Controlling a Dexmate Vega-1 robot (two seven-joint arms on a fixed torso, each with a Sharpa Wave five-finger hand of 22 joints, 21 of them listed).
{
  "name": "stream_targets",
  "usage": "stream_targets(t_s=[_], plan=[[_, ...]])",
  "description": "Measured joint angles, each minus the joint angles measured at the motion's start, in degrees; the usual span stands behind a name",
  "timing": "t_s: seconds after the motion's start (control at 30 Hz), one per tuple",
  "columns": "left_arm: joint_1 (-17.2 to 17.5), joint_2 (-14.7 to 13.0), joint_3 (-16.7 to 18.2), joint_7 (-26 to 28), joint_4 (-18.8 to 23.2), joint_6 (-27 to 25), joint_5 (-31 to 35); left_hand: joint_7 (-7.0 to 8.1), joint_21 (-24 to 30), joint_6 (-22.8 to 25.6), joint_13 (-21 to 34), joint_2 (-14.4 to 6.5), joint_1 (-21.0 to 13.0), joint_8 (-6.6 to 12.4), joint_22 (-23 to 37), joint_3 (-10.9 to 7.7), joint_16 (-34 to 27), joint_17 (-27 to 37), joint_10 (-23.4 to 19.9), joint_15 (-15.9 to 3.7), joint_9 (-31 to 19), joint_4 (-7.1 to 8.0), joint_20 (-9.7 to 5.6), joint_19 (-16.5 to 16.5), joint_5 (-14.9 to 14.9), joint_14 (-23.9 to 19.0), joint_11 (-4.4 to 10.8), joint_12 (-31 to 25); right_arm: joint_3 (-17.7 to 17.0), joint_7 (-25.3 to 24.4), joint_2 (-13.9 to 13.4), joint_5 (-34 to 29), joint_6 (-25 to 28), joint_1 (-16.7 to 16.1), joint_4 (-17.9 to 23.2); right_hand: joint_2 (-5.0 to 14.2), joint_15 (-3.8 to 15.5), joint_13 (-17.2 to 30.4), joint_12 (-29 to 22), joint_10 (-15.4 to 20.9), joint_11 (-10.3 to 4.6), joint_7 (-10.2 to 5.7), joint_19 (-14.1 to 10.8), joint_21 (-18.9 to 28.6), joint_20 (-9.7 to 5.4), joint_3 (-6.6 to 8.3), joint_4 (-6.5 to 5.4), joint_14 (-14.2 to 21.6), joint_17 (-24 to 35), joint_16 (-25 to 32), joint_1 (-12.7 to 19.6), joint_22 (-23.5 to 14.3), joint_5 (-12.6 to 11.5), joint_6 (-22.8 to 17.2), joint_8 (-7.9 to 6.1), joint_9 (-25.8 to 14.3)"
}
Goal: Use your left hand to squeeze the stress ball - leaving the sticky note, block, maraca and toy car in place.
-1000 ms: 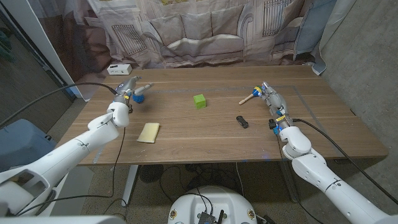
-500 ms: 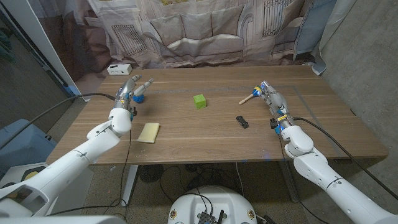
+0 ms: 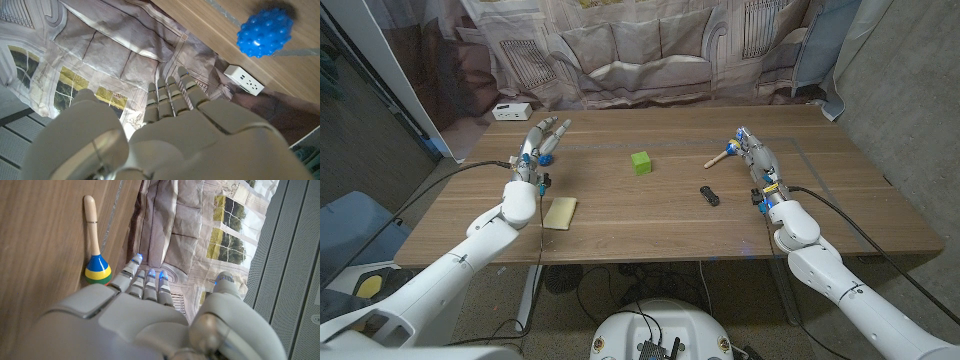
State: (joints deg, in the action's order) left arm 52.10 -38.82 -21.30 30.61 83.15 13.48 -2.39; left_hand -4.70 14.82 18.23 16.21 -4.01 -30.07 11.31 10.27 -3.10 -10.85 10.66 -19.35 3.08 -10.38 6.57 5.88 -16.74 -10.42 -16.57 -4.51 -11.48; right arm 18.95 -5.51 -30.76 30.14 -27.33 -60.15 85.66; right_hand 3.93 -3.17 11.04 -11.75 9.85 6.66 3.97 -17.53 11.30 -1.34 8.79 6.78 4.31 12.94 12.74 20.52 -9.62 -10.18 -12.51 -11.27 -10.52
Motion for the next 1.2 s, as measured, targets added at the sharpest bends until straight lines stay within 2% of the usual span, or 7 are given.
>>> stream_targets(t_s=[0.3, 0.37, 0.5, 0.6, 0.83, 1.0, 1.2], plan=[[-1.22, 1.27, -0.63, -8.03, 0.29, 1.39, -5.93, -0.93, -1.17, -2.83, -0.79, -0.37, 0.98, -0.95, 0.00, 0.18, 0.50, -0.28, 2.28, 1.30, 0.00, 0.18, 0.77, 1.64, 0.00, 1.96, -1.21, 0.28, -0.05, 2.87, 0.38, 1.67, -1.58, 1.22, -2.20, -0.53, 0.00, 0.00, -0.16, 0.51, 0.09, -0.11, 0.00, 0.00, 0.00, -0.45, -0.04, 0.00, 0.00, 0.00, -0.53, 0.00, 0.00, -1.11, -0.40, 0.00], [-1.63, 1.57, -0.88, -9.27, 0.29, 1.45, -6.84, -1.02, -1.29, -3.21, -1.03, -0.37, 0.98, -1.16, 0.00, 0.24, 0.50, -0.28, 2.66, 1.33, 0.00, 0.24, 0.57, 1.83, 0.00, 2.25, -1.51, 0.28, -0.07, 3.76, 0.56, 2.29, -2.28, 1.49, -2.65, -0.51, 0.43, 0.00, -0.16, 1.45, -0.43, -0.94, -0.14, 0.00, 0.15, -0.45, -0.04, 0.42, -0.01, 0.00, -0.54, 0.00, 0.00, -2.38, -0.63, 0.00], [-2.60, 1.41, -1.68, -13.88, 0.87, 1.31, -8.91, -1.42, -3.07, -7.08, -1.83, -0.44, 3.20, -1.17, 0.00, 1.08, 0.91, -0.10, 6.66, 2.22, -0.01, 0.71, 0.02, 5.30, -0.28, 6.23, -1.64, 0.94, -0.20, 4.58, 0.89, 2.80, -2.87, 2.14, -3.61, -0.30, 0.62, 0.00, -0.59, 2.25, -0.40, -1.45, -0.17, -0.13, 0.18, -0.45, -0.04, 0.61, -0.05, 0.00, -0.75, -0.03, 0.00, -4.05, -1.07, 0.00], [-3.05, 1.03, -2.23, -15.63, 1.37, 0.76, -9.34, -1.54, -3.76, -8.97, -2.35, -0.52, 4.01, -1.17, 0.00, 1.38, 0.94, -0.10, 8.68, 2.55, 0.09, 1.01, -0.26, 7.32, -0.44, 8.35, -1.43, 0.94, -0.25, 4.61, 0.86, 2.77, -2.90, 2.35, -3.70, -0.30, 0.97, -0.09, -0.19, 1.99, -0.18, -1.32, 1.86, -0.74, -0.45, -0.45, -0.04, -0.57, -0.17, -0.51, -0.75, -0.13, 0.00, -4.14, -0.77, 0.00], [-3.85, 1.95, -2.97, -19.77, 0.87, 1.96, -11.74, -1.24, -3.22, -7.32, -2.90, -0.43, 5.43, -0.56, 0.00, 2.16, -0.08, -0.11, 7.01, 2.06, 0.27, 1.16, -0.53, 6.06, -0.60, 6.73, -1.09, -0.22, -0.08, 5.45, -0.06, 2.45, -1.36, 3.12, -3.80, -0.81, 1.91, -0.13, 1.39, -3.36, -1.53, -3.09, 7.57, -1.40, -0.89, -1.07, -0.19, -5.18, -0.43, -1.78, -1.87, -0.13, 0.00, 0.96, 0.94, 0.00], [-4.45, 3.90, -3.01, -22.97, -1.69, 5.51, -15.22, -1.33, -2.80, -6.04, -3.18, -0.44, 6.02, -0.45, 0.00, 2.31, -0.40, -0.27, 5.76, 1.83, 0.26, 1.02, -0.45, 4.85, -0.88, 5.51, -1.05, -0.84, 0.42, 6.32, -1.28, 2.49, 0.11, 3.63, -3.82, -1.14, 2.04, -0.39, 1.39, -7.29, -2.28, -2.46, 9.90, -1.40, -0.82, -1.56, -0.18, -8.49, -0.71, -2.16, -2.65, -0.13, 0.00, 6.58, 1.33, 0.13], [-5.92, 6.78, -3.74, -26.55, -5.46, 8.43, -18.29, -1.33, -2.73, -6.05, -3.40, -0.44, 6.02, -0.45, 0.00, 2.55, -0.40, -0.27, 5.62, 1.83, 0.26, 0.78, -0.45, 4.85, -0.88, 5.51, -0.91, -0.84, 0.77, 6.56, -2.42, 2.30, 2.39, 3.69, -3.07, -1.14, 2.26, -0.39, 1.39, -8.14, -2.56, -2.23, 10.59, -1.40, -0.71, -1.82, -0.40, -9.05, -0.71, -2.16, -3.10, -0.13, 0.00, 7.83, 1.33, 0.13]])
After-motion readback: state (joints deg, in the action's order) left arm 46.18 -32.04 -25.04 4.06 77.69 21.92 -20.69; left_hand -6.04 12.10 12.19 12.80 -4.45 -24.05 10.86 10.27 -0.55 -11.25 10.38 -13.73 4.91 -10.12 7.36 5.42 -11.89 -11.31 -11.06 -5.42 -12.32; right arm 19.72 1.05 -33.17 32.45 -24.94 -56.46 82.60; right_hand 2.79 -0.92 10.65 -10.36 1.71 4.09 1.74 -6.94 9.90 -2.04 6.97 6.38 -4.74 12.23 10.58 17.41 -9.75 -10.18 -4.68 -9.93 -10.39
